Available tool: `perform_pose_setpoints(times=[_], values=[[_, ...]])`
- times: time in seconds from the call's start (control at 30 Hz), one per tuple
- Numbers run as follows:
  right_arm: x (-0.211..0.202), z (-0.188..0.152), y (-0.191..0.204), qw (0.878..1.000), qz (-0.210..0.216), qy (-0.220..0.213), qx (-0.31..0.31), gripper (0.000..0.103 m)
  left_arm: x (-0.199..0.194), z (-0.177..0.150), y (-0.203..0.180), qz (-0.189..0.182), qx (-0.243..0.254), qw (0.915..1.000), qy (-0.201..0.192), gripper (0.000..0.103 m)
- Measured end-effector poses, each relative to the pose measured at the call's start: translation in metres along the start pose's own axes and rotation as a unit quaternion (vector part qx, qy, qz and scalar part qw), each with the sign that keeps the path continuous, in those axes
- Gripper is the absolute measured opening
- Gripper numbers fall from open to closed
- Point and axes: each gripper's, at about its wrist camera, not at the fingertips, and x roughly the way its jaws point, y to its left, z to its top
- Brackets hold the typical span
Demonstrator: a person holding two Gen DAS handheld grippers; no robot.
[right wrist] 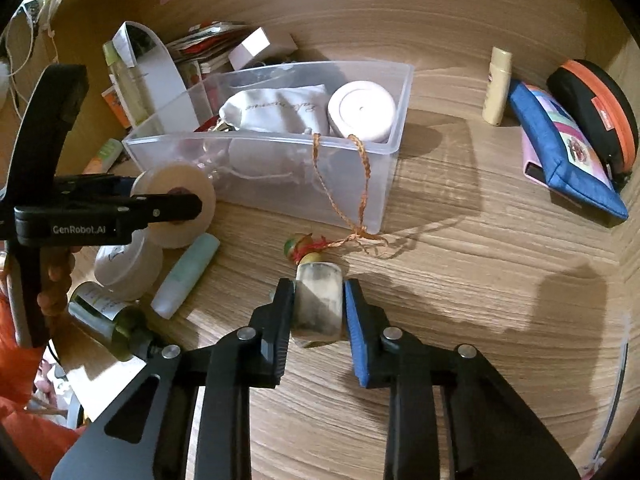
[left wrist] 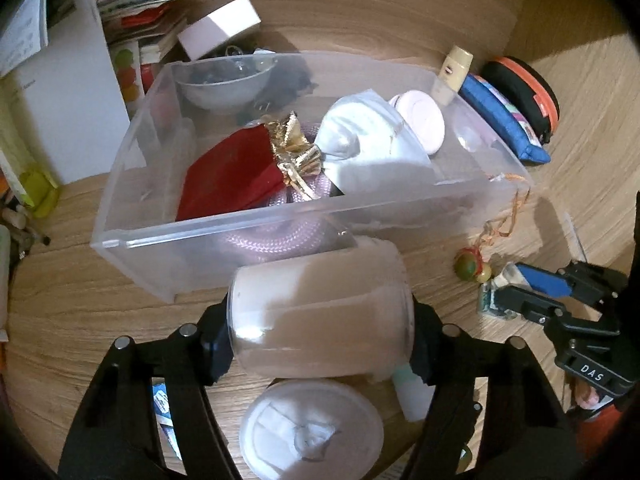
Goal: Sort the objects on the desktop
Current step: 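Carry the tape roll and glass jar into the plastic box and release both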
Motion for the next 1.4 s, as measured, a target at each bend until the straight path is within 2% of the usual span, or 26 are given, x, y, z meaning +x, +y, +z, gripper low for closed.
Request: perform_pose_setpoints(times=[0.27, 0.43, 0.6, 0.9, 1.13, 1.27, 1.4], values=[[-0.015, 0.003, -0.004, 1.000, 0.008, -0.021, 0.016, 0.023, -0.009, -0.005, -0.001, -0.007, -0.006, 0.9999, -0.008, 0.067], [-0.027, 0.008, -0.008, 0.999, 0.010, -0.040, 0.030, 0.023, -0.026, -0.006, -0.011, 0.003, 0.014, 0.9991, -0.039, 0.067], [-0.044, 0.015, -0.010, 0.997, 0.010, -0.065, 0.032, 0.023, -0.048, -0.002, -0.015, -0.015, 0.016, 0.9978, -0.063, 0.067], [-0.071, 0.037, -0.009, 0.993, 0.013, -0.117, 0.026, 0.023, -0.083, 0.019, -0.012, -0.014, 0.008, 0.9928, -0.119, 0.067], [-0.087, 0.062, -0.006, 0.987, 0.011, -0.157, 0.023, 0.023, -0.106, 0.047, 0.001, -0.019, -0.010, 0.9864, -0.163, 0.067], [-0.091, 0.076, -0.002, 0.984, 0.016, -0.176, 0.022, 0.023, -0.105, 0.060, 0.008, -0.008, -0.017, 0.9855, -0.169, 0.067], [-0.083, 0.090, 0.002, 0.984, 0.020, -0.177, 0.020, 0.023, -0.092, 0.067, 0.017, -0.005, -0.029, 0.9870, -0.158, 0.067]])
